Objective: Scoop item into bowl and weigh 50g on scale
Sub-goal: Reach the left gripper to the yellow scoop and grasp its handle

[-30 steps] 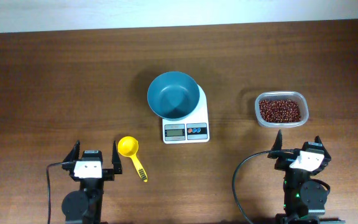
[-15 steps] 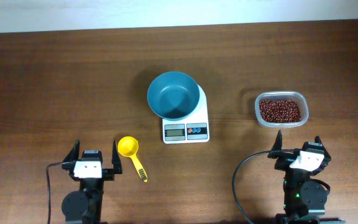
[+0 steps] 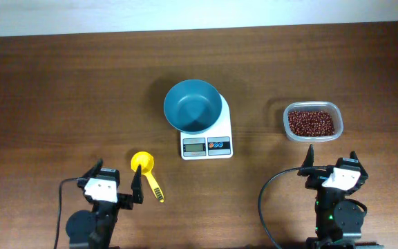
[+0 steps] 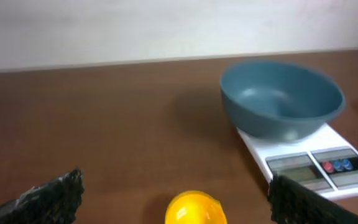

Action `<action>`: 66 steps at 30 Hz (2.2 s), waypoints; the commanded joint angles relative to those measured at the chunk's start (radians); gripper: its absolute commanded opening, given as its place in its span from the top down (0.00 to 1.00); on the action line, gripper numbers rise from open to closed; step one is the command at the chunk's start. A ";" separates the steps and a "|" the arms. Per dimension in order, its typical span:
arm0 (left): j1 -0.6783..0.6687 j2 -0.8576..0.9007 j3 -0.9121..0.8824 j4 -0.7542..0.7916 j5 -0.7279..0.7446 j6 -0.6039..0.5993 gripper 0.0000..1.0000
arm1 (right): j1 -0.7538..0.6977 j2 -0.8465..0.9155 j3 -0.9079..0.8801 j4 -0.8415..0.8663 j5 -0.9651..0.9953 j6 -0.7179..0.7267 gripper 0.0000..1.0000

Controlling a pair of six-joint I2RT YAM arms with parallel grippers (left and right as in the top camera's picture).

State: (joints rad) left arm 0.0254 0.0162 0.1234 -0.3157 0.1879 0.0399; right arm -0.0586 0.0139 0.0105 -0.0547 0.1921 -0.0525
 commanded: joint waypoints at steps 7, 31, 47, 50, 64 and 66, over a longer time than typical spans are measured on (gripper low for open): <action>-0.003 0.139 0.366 -0.304 0.026 -0.034 0.01 | -0.007 -0.010 -0.005 -0.009 -0.005 0.000 0.02; -0.003 0.976 1.071 -1.005 0.205 -0.165 0.01 | -0.006 -0.010 -0.005 -0.009 -0.005 0.000 0.01; -0.003 1.075 0.663 -0.573 -0.076 -0.525 0.05 | -0.006 -0.010 -0.005 -0.009 -0.005 0.000 0.01; -0.003 1.145 0.660 -0.523 -0.082 -0.525 0.11 | -0.006 -0.010 -0.005 -0.009 -0.005 0.000 0.01; -0.089 1.500 0.660 -0.380 -0.099 -0.525 0.43 | -0.006 -0.010 -0.005 -0.009 -0.005 0.000 0.01; -0.117 1.509 0.660 -0.369 -0.110 -0.526 0.38 | -0.006 -0.010 -0.005 -0.009 -0.005 0.000 0.01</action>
State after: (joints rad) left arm -0.0463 1.5021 0.7891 -0.7006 0.0940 -0.4805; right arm -0.0586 0.0139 0.0105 -0.0551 0.1921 -0.0521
